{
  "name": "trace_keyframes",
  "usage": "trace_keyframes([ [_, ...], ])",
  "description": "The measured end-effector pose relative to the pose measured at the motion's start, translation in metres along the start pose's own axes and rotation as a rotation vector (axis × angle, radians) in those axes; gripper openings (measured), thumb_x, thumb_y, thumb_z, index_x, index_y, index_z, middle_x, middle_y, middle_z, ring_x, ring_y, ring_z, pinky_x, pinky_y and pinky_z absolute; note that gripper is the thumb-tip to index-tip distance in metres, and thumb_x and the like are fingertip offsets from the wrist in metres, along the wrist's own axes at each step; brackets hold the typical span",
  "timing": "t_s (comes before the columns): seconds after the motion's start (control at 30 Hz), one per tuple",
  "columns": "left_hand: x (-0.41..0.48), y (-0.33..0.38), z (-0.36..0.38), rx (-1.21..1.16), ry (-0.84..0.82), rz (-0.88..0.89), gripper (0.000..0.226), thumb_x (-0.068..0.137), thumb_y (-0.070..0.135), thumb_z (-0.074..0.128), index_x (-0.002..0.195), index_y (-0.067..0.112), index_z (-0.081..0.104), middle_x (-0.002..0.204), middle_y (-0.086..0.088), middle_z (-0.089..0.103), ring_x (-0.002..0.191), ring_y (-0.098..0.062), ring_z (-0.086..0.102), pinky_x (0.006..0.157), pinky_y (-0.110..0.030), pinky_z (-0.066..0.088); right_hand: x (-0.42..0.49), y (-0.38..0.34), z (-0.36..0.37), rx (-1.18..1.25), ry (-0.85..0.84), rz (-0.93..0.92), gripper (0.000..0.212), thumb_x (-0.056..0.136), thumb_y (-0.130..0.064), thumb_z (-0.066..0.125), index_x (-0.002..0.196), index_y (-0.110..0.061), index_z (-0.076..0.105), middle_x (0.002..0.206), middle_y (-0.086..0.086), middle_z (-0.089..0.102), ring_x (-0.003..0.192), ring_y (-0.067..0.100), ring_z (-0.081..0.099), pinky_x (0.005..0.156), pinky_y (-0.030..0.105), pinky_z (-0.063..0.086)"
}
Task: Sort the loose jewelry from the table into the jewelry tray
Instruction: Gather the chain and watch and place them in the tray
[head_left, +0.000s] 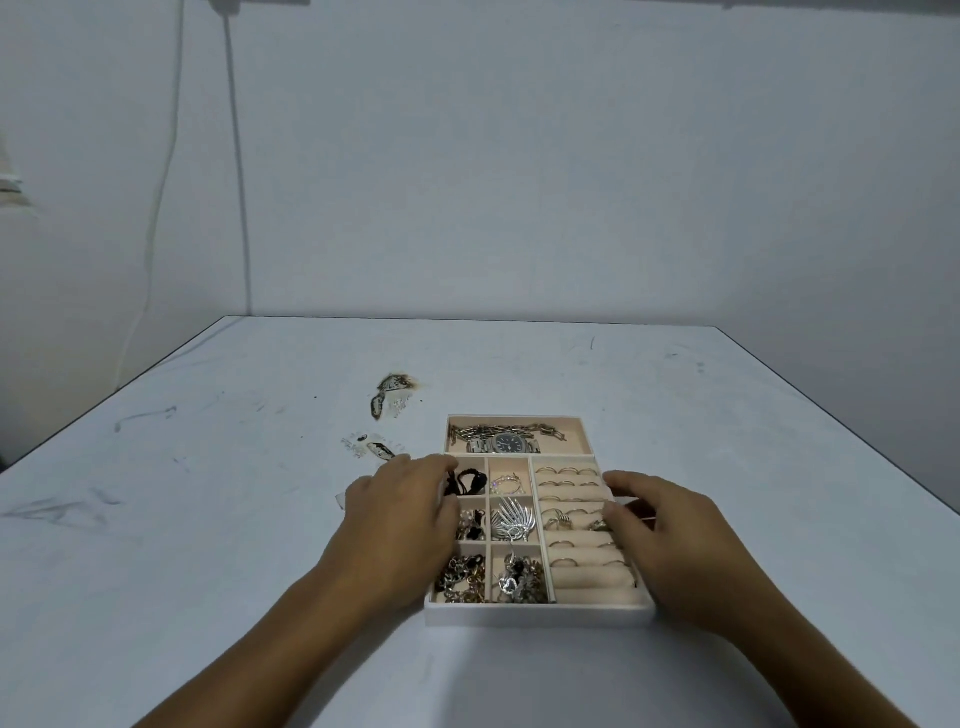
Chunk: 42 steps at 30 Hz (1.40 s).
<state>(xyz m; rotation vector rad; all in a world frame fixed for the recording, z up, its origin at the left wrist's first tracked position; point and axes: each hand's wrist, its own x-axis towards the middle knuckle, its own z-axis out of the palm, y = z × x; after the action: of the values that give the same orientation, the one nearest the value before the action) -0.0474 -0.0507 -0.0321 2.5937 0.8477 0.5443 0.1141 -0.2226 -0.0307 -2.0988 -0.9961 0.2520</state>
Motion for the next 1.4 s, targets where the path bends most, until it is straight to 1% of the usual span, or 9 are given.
trace_keyframes([
  [0.13,-0.008,-0.001,0.001,-0.008,0.016,0.019,0.017,0.097,0.024,0.041,0.106,0.029,0.054,0.085,0.012,0.054,0.091,-0.011,0.049,0.094,-0.042,0.040,-0.009,-0.002,-0.002,0.001,0.004,-0.058,0.037,0.097,-0.014,0.050,0.085,-0.049,0.051,0.071,-0.041,0.056,0.081,-0.016,0.059,0.068,0.000,0.043],
  [0.23,-0.011,0.001,0.003,0.031,-0.004,-0.012,0.011,0.098,0.023,0.037,0.098,0.028,0.048,0.080,0.010,0.047,0.099,-0.017,0.052,0.098,-0.047,0.038,-0.013,-0.001,0.001,-0.035,0.019,-0.085,0.040,0.097,-0.015,0.049,0.085,-0.053,0.051,0.087,-0.023,0.064,0.089,-0.001,0.061,0.077,0.014,0.049],
  [0.33,-0.011,0.005,0.004,0.065,-0.041,-0.064,0.015,0.100,0.022,0.029,0.098,0.030,0.042,0.082,0.007,0.042,0.116,-0.021,0.049,0.108,-0.048,0.027,-0.012,0.003,0.004,-0.074,0.043,-0.090,0.029,0.097,-0.016,0.048,0.099,-0.038,0.065,0.095,-0.004,0.069,0.089,0.011,0.062,0.080,0.030,0.052],
  [0.43,-0.010,0.008,0.003,0.084,-0.060,-0.099,0.017,0.101,0.020,0.027,0.094,0.032,0.037,0.084,0.006,0.043,0.120,-0.020,0.048,0.111,-0.048,0.019,-0.008,0.008,0.006,-0.133,0.047,-0.103,0.025,0.098,-0.019,0.046,0.112,-0.023,0.067,0.097,-0.004,0.068,0.090,0.012,0.060,0.079,0.025,0.050],
  [0.63,0.006,0.006,0.003,0.128,-0.119,-0.127,0.017,0.101,0.019,0.027,0.097,0.027,0.041,0.083,0.007,0.050,0.134,-0.017,0.037,0.112,-0.050,0.017,0.010,0.015,0.009,-0.198,0.044,-0.138,0.025,0.099,-0.020,0.042,0.104,-0.015,0.066,0.094,0.003,0.068,0.084,0.013,0.060,0.078,0.033,0.050],
  [0.77,0.023,0.004,0.004,0.177,-0.104,-0.121,0.018,0.101,0.021,0.029,0.100,0.027,0.046,0.085,0.005,0.042,0.122,-0.022,0.049,0.109,-0.054,0.020,0.028,0.013,0.010,-0.241,0.029,-0.099,0.030,0.101,-0.024,0.038,0.113,-0.018,0.065,0.096,-0.002,0.064,0.079,0.010,0.059,0.059,0.016,0.046],
  [0.87,0.039,-0.001,0.008,0.177,-0.084,-0.117,0.019,0.100,0.022,0.029,0.097,0.025,0.048,0.083,0.006,0.046,0.091,-0.020,0.051,0.106,-0.056,0.025,0.040,0.010,0.011,-0.227,0.012,-0.090,0.031,0.101,-0.024,0.036,0.108,-0.023,0.066,0.095,-0.008,0.066,0.070,0.006,0.061,0.046,0.009,0.041],
  [1.1,0.075,-0.011,0.018,0.141,-0.037,-0.151,0.020,0.099,0.022,0.030,0.086,0.021,0.045,0.085,0.003,0.057,0.081,-0.019,0.046,0.104,-0.057,0.025,0.067,0.008,0.012,-0.122,0.044,-0.051,0.033,0.099,-0.018,0.040,0.119,-0.020,0.067,0.088,-0.005,0.070,0.064,0.015,0.066,0.048,0.020,0.051],
  [1.4,0.099,-0.014,0.022,0.153,-0.048,-0.131,0.020,0.098,0.022,0.029,0.088,0.022,0.047,0.088,0.003,0.060,0.084,-0.019,0.046,0.101,-0.056,0.027,0.090,0.007,0.013,-0.139,0.079,-0.013,0.038,0.100,-0.022,0.041,0.135,-0.017,0.056,0.123,0.002,0.066,0.091,0.015,0.064,0.076,0.023,0.052],
])
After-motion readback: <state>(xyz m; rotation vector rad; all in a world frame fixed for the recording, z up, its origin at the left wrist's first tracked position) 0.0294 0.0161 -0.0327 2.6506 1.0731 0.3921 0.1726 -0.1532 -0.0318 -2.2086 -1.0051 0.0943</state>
